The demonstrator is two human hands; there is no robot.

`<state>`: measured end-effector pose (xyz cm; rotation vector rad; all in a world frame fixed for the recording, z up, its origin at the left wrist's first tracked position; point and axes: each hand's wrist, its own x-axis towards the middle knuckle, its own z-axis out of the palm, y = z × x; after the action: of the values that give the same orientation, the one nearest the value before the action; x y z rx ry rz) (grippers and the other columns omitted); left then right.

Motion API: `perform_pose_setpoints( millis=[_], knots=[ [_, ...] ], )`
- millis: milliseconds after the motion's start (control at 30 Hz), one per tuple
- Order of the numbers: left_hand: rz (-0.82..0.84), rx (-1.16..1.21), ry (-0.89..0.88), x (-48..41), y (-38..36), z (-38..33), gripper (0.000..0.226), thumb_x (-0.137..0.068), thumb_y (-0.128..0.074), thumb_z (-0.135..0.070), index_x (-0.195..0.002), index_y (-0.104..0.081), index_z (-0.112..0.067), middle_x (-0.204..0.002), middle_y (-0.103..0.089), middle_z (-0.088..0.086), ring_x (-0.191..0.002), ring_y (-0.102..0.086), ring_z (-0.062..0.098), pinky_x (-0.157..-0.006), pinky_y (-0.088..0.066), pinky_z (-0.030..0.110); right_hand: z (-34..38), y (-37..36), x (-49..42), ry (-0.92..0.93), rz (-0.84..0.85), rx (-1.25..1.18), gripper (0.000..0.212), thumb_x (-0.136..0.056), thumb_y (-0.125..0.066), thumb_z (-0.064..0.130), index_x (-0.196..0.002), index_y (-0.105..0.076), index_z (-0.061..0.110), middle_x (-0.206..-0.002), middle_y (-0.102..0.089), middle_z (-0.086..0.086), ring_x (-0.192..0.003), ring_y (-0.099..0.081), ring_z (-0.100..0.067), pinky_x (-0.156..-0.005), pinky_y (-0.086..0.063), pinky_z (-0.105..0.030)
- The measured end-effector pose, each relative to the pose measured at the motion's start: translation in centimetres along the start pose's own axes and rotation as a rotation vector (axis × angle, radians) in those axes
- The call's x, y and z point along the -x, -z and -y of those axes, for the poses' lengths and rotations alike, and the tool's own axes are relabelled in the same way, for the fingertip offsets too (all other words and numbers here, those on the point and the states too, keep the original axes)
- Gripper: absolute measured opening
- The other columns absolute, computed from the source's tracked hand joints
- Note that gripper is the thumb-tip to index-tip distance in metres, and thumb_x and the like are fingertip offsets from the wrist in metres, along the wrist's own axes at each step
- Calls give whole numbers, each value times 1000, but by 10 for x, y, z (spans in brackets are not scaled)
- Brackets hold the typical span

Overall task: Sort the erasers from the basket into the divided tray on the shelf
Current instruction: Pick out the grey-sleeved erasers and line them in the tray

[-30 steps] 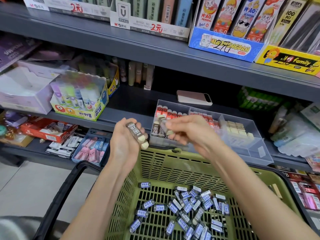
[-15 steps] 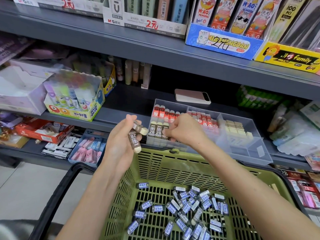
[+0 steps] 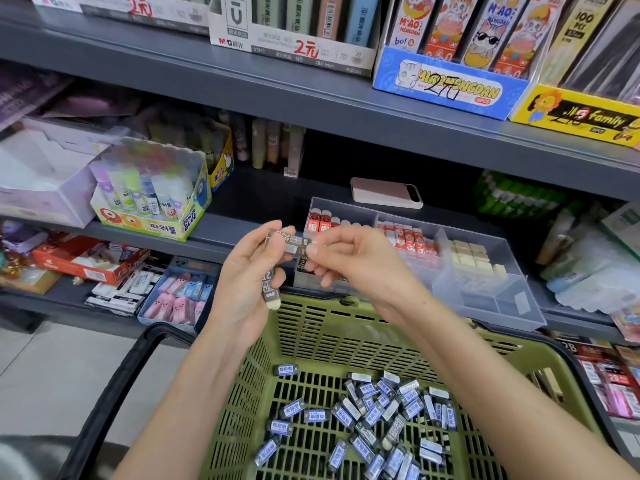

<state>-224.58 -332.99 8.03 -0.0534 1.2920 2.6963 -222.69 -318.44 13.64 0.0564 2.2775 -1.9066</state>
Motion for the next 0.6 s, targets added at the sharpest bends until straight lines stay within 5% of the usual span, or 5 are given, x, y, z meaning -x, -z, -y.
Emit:
perform_pose_setpoints(
  millis=[167, 367, 600],
  knots=[
    [67, 59, 19, -2, 4, 2, 33, -73, -68, -22, -105, -69, -14, -92, -71, 2, -79, -62, 8, -58, -47, 18, 5, 35, -11, -61, -154, -348, 15, -86, -56, -2, -91, -67, 8, -66, -65, -4, -57, -60, -11, -50, -48, -17],
    [-112, 168, 60, -12, 8, 7, 37, -88, -30, 15, -103, -61, 1, -99, -65, 16, -84, -68, 19, -68, -55, 24, -7, 57, -25, -120, -236, 268, 13, -81, -60, -7, -86, -64, 5, -58, -59, -5, -45, -53, -11, -42, -42, -22],
    [-133, 167, -12, -10, 6, 7, 18, -92, -46, 9, -102, -57, -1, -103, -62, 16, -99, -69, 26, -84, -56, 29, -20, 44, -40, -167, -251, 430, 19, -83, -62, -1, -68, -58, 9, -43, -59, -1, -37, -55, -14, -44, -43, -23]
  ],
)
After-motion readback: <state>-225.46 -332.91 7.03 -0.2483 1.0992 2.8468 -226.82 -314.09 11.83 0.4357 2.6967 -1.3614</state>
